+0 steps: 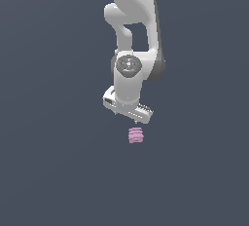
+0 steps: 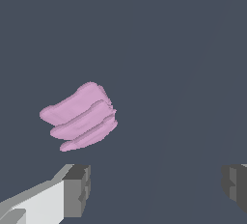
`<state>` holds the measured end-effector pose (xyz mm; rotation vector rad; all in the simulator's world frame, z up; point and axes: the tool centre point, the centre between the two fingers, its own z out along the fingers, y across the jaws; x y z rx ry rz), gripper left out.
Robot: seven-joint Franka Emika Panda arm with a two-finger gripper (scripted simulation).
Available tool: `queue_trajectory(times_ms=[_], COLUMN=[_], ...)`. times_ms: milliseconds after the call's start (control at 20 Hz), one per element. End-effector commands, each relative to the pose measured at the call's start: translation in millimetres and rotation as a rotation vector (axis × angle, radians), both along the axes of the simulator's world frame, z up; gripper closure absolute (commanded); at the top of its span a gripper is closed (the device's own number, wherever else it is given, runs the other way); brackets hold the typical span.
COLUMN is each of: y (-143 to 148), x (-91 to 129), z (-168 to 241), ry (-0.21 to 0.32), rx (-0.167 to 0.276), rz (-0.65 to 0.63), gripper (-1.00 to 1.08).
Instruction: Pick up the object and move it to a goal position.
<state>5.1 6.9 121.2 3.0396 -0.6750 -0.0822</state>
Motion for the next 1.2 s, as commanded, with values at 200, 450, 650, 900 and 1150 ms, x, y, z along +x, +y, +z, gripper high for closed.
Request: queue_trajectory(times_ms=[200,450,650,900,1150], y=[7,13,17,23,29], x=[8,14,18,24,30], z=[-5,-9,-12,-16,-20], ry=[-0.01,-0.018,-0.024,-0.031,-0.039], rx=[-0.004,-0.007,-0.009,-0.012,-0.014], rz=[-0.175,-0.307,-0.413,-0.545,-0.676], gripper=[-0.92,-0.92,-0.92,-0.92,-0.92])
